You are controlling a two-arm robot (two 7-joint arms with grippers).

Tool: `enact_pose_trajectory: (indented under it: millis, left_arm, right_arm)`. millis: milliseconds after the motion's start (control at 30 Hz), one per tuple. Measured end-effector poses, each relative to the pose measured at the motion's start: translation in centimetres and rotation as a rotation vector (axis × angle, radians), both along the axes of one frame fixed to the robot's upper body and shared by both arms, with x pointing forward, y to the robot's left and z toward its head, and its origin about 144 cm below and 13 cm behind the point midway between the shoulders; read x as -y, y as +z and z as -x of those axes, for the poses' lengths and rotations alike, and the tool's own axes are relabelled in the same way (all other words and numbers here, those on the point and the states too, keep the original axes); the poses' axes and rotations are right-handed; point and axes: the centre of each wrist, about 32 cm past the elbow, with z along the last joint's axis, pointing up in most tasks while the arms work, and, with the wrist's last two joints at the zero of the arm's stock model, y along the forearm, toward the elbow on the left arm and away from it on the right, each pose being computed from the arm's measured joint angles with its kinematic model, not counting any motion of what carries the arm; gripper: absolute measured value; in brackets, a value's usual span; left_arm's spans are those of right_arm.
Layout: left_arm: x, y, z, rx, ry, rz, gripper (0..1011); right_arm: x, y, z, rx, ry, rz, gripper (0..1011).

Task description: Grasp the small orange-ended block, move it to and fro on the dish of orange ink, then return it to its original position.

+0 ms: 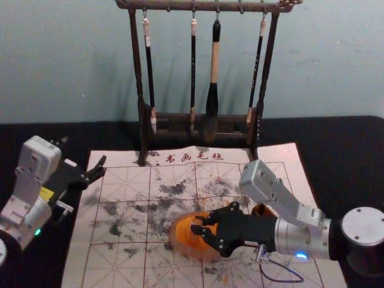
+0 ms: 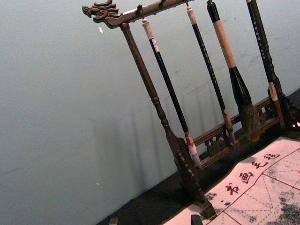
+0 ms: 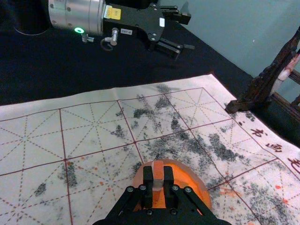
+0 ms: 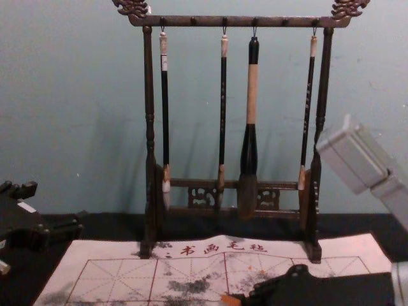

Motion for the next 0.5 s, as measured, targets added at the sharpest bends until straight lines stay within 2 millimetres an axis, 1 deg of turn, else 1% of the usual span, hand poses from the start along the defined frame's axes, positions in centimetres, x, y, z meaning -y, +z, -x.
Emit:
enact_pose_trajectory:
  millis: [300, 500]
  left_arm:
    - [0.0, 0.0, 0.0, 0.000, 0.000, 0.000, 1001]
    - [0.0, 0.0, 0.0, 0.000, 0.000, 0.000, 1001]
  right_arm:
    - [-0.2, 0.0, -0.9, 0.005, -0.021, 0.002, 104]
    - [0.1, 0.1, -1.4, 0.010, -0.046, 0.003, 104]
